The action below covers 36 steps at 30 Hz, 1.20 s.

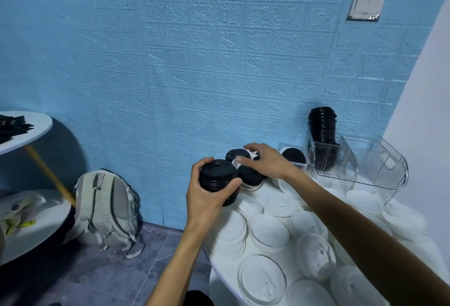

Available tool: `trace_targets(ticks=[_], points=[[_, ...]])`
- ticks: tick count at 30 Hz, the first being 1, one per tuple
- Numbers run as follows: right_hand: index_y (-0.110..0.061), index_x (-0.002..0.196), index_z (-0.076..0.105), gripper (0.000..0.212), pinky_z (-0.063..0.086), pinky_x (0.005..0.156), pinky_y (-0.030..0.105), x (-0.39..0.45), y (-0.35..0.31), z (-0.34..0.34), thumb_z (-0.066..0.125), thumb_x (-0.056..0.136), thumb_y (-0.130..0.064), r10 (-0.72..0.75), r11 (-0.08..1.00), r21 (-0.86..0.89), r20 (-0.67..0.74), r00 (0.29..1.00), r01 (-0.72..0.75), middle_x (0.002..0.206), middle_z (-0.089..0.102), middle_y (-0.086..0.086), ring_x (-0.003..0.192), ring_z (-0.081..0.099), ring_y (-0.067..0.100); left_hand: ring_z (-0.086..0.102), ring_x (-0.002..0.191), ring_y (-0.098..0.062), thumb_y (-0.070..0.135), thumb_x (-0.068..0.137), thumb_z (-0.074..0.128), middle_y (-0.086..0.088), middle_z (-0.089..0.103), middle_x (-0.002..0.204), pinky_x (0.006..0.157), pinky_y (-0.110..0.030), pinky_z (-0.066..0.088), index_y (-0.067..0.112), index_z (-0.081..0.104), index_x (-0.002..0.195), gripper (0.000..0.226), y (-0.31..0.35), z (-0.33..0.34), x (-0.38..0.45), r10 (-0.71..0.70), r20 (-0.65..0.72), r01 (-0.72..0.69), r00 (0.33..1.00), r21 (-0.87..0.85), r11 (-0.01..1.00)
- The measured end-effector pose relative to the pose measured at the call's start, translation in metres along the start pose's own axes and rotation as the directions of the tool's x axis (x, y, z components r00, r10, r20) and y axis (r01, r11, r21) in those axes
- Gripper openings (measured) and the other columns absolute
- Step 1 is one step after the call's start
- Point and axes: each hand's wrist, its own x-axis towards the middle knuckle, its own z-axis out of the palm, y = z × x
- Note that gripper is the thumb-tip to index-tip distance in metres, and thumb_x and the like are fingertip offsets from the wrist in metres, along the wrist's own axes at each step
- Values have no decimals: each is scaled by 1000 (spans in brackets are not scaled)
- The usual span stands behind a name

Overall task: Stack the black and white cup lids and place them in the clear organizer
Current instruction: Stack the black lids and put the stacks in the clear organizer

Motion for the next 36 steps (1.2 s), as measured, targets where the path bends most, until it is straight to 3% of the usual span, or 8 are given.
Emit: trace_targets(ticks=[4,7,10,14,22,26,31,36], points=[[-31,141,53,101,46,105,41,19,31,18,65,56,-83,77,972,-231,107,991,-51,134,58,-2,127,55,20,68,107,-9,34,56,98,13,70,114,99,-43,56,39,60,119,74,-1,-10,5,-20,-1,20,1000,10,1000],[-32,130,61,73,50,94,38,19,36,24,79,67,-63,46,960,-279,108,993,-14,122,64,-2,116,61,22,68,106,-7,22,62,99,11,70,116,100,-42,56,35,60,121,72,-3,-14,6,-22,-9,23,1000,16,1000],[-30,137,56,79,48,94,35,18,38,27,85,67,-54,57,959,-281,85,995,-31,126,60,-1,116,58,22,67,105,-4,16,64,96,10,70,116,100,-38,56,32,60,122,70,-5,-16,5,-30,-11,31,999,14,999],[-31,125,60,80,51,95,35,20,49,21,90,55,-55,78,965,-255,73,994,-56,112,64,-12,109,62,17,67,104,-3,17,65,96,12,70,116,99,-37,56,33,60,122,70,-4,-17,4,-31,-7,31,1000,18,999],[-36,132,60,74,44,91,24,-3,33,-39,89,66,-54,48,996,-78,34,998,-46,124,62,-6,104,61,11,67,107,-6,19,62,98,15,71,113,100,-39,56,37,60,120,71,0,-6,1,-33,77,30,997,41,999],[-34,131,63,59,52,76,17,-35,-12,-61,87,77,-33,-94,958,281,118,989,58,125,64,-5,87,72,5,65,111,-1,28,59,99,26,68,115,101,-30,53,40,59,123,77,2,6,-3,-25,182,11,983,74,997],[-35,131,64,63,48,102,19,-56,-41,-43,90,74,-27,-277,948,224,229,933,226,124,62,-14,112,63,0,66,112,-1,26,60,99,18,71,118,92,-17,52,31,52,141,94,11,20,-7,-8,244,-8,970,64,998],[-47,124,64,67,45,110,34,-55,-40,-30,94,65,-39,-293,954,144,242,925,265,122,56,-13,117,58,3,64,119,-2,42,50,98,14,68,128,101,-30,52,49,32,150,120,10,16,-10,-42,231,28,972,61,998]])
